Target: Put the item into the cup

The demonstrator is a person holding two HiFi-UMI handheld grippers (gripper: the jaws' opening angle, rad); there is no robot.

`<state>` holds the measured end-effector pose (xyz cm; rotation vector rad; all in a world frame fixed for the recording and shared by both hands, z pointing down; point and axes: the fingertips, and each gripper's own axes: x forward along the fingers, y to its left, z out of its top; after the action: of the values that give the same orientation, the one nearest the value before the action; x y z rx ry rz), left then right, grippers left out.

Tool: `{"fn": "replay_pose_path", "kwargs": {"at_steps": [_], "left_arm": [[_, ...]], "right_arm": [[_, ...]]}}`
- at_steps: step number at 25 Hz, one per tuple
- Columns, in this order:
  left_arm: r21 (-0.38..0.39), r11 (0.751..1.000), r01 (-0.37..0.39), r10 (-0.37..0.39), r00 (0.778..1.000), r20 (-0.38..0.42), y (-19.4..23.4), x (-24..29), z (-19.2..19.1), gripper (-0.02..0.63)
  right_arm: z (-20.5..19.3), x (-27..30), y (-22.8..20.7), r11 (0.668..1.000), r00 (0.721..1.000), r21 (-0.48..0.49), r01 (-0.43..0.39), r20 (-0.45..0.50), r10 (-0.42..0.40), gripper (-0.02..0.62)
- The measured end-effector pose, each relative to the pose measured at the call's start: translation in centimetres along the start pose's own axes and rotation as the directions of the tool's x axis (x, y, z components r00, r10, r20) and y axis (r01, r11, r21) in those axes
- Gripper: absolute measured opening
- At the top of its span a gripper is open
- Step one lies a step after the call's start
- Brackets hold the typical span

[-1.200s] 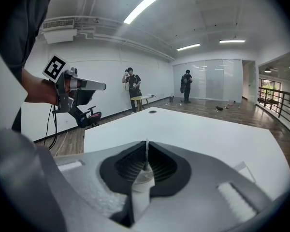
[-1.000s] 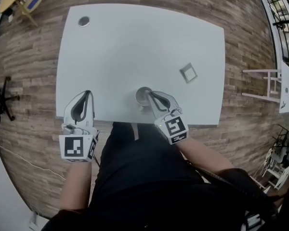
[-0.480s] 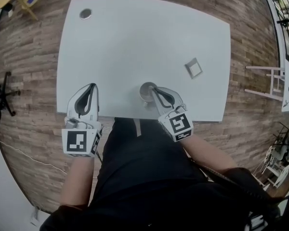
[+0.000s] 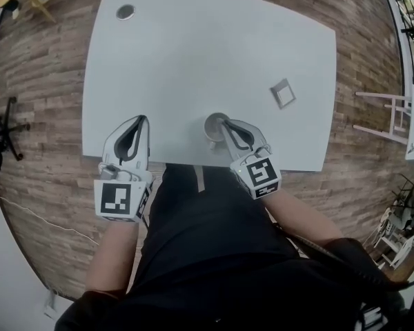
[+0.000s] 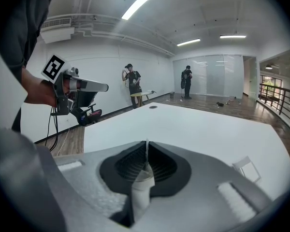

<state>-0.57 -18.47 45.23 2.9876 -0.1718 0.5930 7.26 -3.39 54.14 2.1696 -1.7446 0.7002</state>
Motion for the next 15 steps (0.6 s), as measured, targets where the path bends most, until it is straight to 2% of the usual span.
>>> {"fn": "replay_pose_path", "kwargs": {"at_steps": [15], "left_arm": [[-0.015,1.0,0.012,-0.012,1.0,-0.015,-0.43,0.28,-0.84,0.0]], "right_arm": [[-0.59,0.12,0.19,1.0,1.0,0.006,-0.001,-0.016,0.001,0.018]]}}
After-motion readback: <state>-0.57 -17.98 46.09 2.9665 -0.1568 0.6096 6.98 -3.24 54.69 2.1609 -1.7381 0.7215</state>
